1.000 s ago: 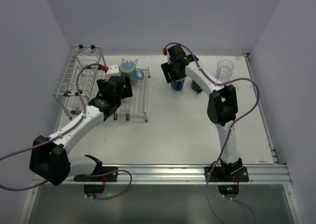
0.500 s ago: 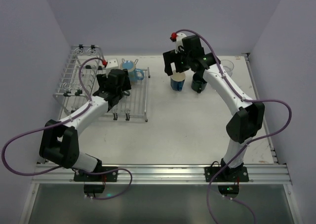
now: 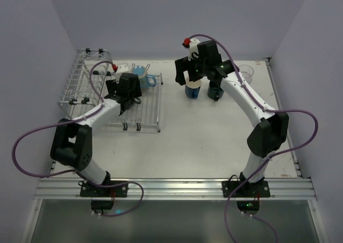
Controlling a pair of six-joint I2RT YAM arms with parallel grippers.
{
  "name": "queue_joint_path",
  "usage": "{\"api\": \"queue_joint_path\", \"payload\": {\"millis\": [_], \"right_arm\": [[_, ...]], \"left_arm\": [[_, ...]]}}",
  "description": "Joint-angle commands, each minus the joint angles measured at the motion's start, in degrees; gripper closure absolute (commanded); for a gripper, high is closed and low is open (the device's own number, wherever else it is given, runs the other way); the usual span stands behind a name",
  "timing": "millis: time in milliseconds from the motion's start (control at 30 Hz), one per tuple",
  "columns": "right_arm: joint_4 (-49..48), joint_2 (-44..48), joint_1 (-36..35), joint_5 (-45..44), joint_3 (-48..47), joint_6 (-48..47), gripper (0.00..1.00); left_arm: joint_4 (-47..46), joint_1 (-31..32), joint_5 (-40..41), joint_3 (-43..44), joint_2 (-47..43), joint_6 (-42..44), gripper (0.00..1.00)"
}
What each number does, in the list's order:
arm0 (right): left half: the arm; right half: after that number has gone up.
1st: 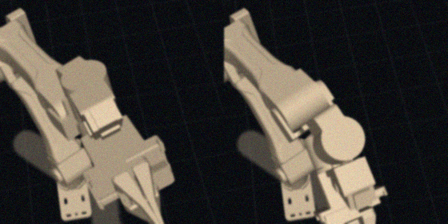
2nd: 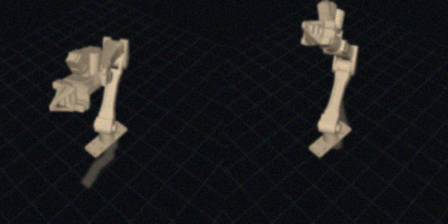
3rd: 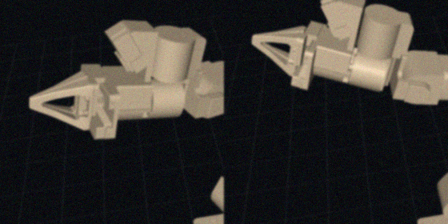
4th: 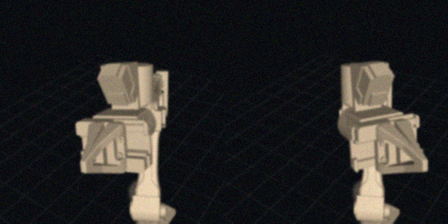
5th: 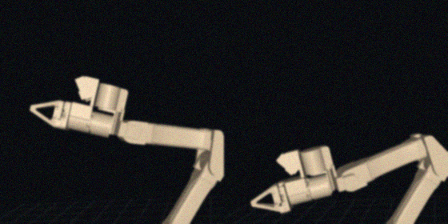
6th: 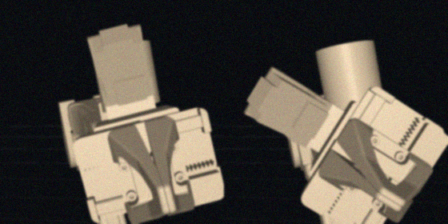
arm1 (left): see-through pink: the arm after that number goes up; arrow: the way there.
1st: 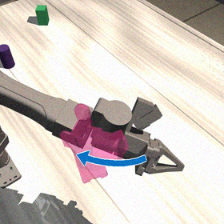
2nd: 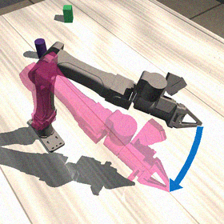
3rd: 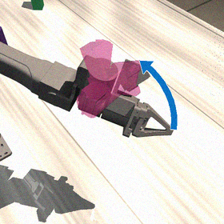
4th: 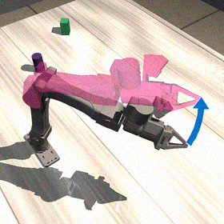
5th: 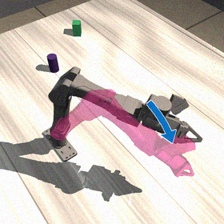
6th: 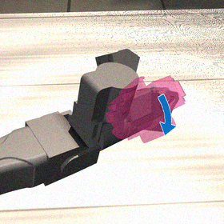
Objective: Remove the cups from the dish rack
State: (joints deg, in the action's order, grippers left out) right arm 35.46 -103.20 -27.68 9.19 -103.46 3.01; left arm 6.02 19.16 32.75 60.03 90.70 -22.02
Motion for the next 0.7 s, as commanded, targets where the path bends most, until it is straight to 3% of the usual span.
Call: {"api": "queue_joint_path", "payload": {"millis": [0, 100, 333, 400, 500, 667], "right_arm": [[-1.89, 2.56, -0.44, 2.15, 0.45, 0.25, 0.06], [-2.15, 3.09, -0.71, 2.32, 0.8, 0.25, 0.06], [-4.08, 6.95, -0.71, 3.11, 2.91, 1.91, 0.06], [-5.57, 8.97, -0.88, 3.99, 4.05, 3.4, 0.06], [-10.4, 12.39, -0.97, 6.54, 8.0, 8.49, 0.06], [-29.89, 20.04, -1.76, 11.19, 23.98, 23.69, 0.06]], "left_arm": [[-4.44, -0.79, 0.56, 2.2, 1.41, -1.01, 0.0], [-4.97, -0.88, 0.56, 1.41, 1.68, -1.01, 0.05], [-8.22, -0.88, -0.32, -1.84, -3.41, -1.01, 0.58], [-8.22, -0.79, -0.84, -2.9, -6.57, -1.01, 0.66], [-8.31, -0.7, -3.03, -4.65, -11.06, -1.09, 0.77], [-9.36, -0.35, -8.84, -9.13, -19.48, -1.71, 0.92]]}}
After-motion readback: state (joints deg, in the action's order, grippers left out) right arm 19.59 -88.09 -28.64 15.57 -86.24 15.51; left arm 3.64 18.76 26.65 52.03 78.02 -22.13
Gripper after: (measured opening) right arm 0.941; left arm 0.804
